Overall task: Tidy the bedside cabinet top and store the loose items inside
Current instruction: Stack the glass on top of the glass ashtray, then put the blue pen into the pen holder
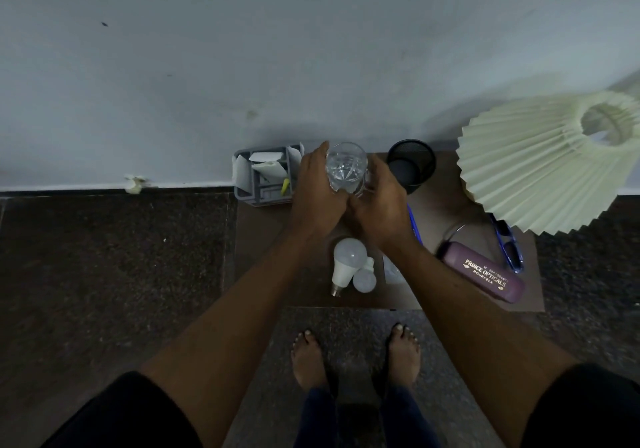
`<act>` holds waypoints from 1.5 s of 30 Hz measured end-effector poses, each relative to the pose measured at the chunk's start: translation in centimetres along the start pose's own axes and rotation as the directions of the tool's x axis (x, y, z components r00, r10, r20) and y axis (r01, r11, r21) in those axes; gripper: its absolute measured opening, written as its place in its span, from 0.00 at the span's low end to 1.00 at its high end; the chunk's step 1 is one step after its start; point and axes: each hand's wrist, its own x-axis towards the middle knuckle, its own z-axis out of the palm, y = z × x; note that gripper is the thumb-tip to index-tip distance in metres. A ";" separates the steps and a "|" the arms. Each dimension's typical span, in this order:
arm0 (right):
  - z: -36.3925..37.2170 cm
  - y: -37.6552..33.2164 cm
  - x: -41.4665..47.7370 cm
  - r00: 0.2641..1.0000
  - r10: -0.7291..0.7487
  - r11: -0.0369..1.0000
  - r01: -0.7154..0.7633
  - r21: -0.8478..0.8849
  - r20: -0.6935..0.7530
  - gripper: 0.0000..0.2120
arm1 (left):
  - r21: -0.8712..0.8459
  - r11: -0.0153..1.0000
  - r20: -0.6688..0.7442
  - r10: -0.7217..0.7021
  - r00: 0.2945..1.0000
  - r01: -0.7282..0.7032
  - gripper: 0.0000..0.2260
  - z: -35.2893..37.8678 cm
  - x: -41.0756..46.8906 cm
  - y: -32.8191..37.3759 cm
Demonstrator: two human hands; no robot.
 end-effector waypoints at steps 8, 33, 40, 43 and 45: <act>-2.7 3.3 -4.6 0.992 0.114 0.993 -0.116 -0.029 -0.057 0.27 | -0.017 0.998 -0.104 0.054 0.993 -0.056 0.25 1.2 -5.3 1.4; -7.9 9.0 -9.5 0.979 0.186 0.904 -0.204 -0.375 -0.085 0.10 | -0.255 0.786 0.172 -0.536 0.826 0.563 0.07 11.7 -4.4 1.8; -7.3 8.7 -6.5 0.976 0.220 0.791 -0.181 -0.585 -0.004 0.15 | -0.131 0.810 0.070 -0.568 0.820 0.572 0.03 14.1 -1.3 1.7; -6.9 9.0 -5.6 0.971 0.239 0.768 -0.196 -0.610 -0.011 0.15 | -0.066 0.820 0.029 -0.567 0.823 0.568 0.11 14.8 -0.6 1.7; -6.7 9.2 -5.2 0.969 0.247 0.759 -0.199 -0.620 -0.008 0.14 | -0.018 0.811 0.016 -0.585 0.811 0.585 0.12 15.1 -0.2 1.6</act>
